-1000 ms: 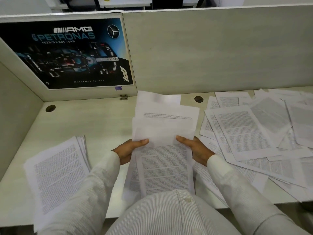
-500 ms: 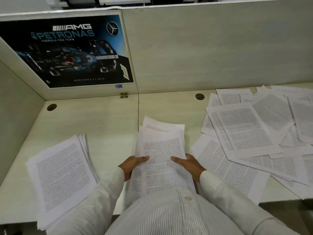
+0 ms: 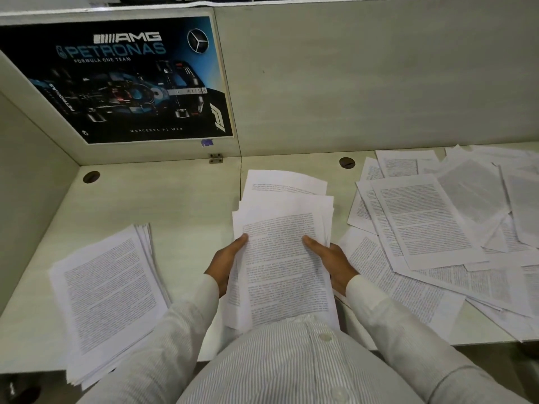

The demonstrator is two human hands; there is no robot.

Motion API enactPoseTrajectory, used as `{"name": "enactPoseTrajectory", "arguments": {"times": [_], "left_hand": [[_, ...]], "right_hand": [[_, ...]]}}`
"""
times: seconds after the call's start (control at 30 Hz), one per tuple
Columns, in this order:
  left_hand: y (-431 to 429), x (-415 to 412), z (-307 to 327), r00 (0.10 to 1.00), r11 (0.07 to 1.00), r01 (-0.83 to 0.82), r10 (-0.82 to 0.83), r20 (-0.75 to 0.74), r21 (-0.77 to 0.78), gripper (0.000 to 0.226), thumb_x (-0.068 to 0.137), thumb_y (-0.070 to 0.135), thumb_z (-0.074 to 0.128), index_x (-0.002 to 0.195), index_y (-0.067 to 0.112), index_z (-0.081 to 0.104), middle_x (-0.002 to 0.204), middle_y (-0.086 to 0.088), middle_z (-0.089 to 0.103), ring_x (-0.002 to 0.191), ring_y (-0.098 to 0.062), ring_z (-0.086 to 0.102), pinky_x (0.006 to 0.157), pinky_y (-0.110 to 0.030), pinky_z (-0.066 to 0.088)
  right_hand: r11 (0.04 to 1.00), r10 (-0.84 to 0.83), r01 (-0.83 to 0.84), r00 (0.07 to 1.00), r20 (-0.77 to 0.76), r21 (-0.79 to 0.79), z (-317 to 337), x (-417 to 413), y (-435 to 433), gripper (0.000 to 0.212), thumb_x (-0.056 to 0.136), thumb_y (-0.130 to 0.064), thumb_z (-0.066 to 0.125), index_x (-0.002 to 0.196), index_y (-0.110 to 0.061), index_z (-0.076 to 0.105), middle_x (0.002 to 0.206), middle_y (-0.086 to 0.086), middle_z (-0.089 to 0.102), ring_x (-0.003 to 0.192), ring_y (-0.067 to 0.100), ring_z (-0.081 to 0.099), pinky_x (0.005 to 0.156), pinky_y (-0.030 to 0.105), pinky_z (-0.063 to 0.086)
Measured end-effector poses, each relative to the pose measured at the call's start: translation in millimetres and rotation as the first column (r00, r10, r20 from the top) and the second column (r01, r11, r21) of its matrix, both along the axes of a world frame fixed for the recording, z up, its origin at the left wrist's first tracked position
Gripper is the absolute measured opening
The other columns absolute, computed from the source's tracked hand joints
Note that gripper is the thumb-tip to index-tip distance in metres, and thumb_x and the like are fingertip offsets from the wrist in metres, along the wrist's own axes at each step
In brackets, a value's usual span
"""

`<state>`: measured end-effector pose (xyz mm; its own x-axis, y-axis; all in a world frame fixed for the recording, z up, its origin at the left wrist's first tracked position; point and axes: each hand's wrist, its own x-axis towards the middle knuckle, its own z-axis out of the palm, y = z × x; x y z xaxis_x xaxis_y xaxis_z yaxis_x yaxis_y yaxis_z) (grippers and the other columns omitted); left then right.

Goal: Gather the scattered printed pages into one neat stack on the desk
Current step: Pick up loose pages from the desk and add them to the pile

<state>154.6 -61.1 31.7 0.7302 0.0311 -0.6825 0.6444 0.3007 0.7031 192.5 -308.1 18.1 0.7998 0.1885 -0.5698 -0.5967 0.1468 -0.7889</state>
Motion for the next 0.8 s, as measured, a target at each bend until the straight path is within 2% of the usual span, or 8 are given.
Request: {"name": "enactPoseTrajectory", "arguments": {"times": [0.1,0.23,0.37,0.5,0.6,0.67,0.73,0.8], "left_hand": [[1,3,-3,0.999,0.996,0.048,-0.046,-0.025,0.072,0.048,0.088,0.045,0.068,0.123,0.012,0.066,0.111,-0.008,0.074,0.103,-0.029,0.070,0.095,-0.041,0.054],[5,-14,-14,0.964,0.955,0.246,-0.222,-0.149,0.166,0.062,0.078,0.049,0.077,0.127,0.014,0.062,0.114,-0.006,0.071,0.104,-0.028,0.067,0.094,-0.043,0.053],[6,-24,-17,0.957,0.952,0.259,-0.229,-0.176,0.167,0.049,0.086,0.039,0.071,0.124,0.012,0.060,0.106,-0.005,0.071,0.096,-0.024,0.068,0.072,-0.033,0.054],[5,-12,-8,0.986,0.981,0.137,-0.122,-0.113,0.136,0.054,0.085,0.039,0.073,0.126,0.007,0.062,0.109,-0.012,0.074,0.099,-0.032,0.071,0.086,-0.043,0.057],[-3,2,7,0.996,0.991,0.077,-0.071,-0.055,0.108,0.045,0.089,0.045,0.067,0.121,0.014,0.065,0.110,-0.005,0.074,0.098,-0.024,0.070,0.078,-0.033,0.056],[-7,8,11,0.998,0.997,0.062,-0.062,-0.008,0.050,0.053,0.086,0.053,0.067,0.127,0.020,0.064,0.119,0.001,0.071,0.110,-0.020,0.067,0.096,-0.035,0.052],[-11,9,11,0.997,0.997,0.078,-0.078,0.014,0.016,0.063,0.081,0.058,0.070,0.133,0.024,0.061,0.126,0.005,0.068,0.119,-0.020,0.062,0.109,-0.039,0.043],[-15,6,12,0.996,0.996,0.089,-0.089,0.004,0.020,0.054,0.084,0.050,0.071,0.128,0.020,0.063,0.119,0.002,0.071,0.112,-0.021,0.067,0.100,-0.036,0.049]], "right_hand": [[0.999,0.020,-0.022,0.999,-0.033,-0.045,-2,4,-8,0.038,0.085,-0.038,0.075,0.114,-0.014,0.070,0.106,0.001,0.076,0.096,0.018,0.073,0.079,0.026,0.057],[0.978,0.149,-0.164,0.982,-0.121,-0.128,-22,-12,-20,0.050,0.079,-0.040,0.079,0.120,-0.013,0.068,0.114,0.004,0.074,0.105,0.023,0.070,0.099,0.038,0.052],[0.968,0.178,-0.201,0.972,-0.155,-0.147,-36,-33,-26,0.041,0.086,-0.031,0.074,0.122,-0.013,0.066,0.110,-0.001,0.073,0.103,0.017,0.069,0.084,0.025,0.055],[0.980,0.103,-0.119,0.989,-0.104,-0.160,-22,-22,-21,0.039,0.087,-0.033,0.074,0.119,-0.011,0.068,0.110,0.006,0.075,0.101,0.024,0.072,0.093,0.038,0.056],[0.998,0.008,-0.010,1.000,-0.026,-0.068,1,-5,-12,0.026,0.092,-0.026,0.069,0.114,-0.012,0.068,0.108,0.004,0.075,0.099,0.020,0.072,0.083,0.028,0.058],[1.000,-0.024,0.024,1.000,0.007,-0.020,10,4,-7,0.023,0.095,-0.026,0.066,0.115,-0.015,0.067,0.112,0.001,0.074,0.098,0.013,0.072,0.077,0.021,0.056],[0.997,-0.008,0.011,0.999,0.040,-0.072,11,5,-1,0.032,0.092,-0.036,0.068,0.118,-0.019,0.065,0.117,-0.003,0.072,0.104,0.012,0.069,0.085,0.024,0.053],[0.993,0.033,-0.030,0.999,0.026,-0.113,5,0,0,0.046,0.083,-0.049,0.073,0.121,-0.023,0.065,0.118,-0.006,0.072,0.111,0.015,0.067,0.098,0.034,0.051]]}}
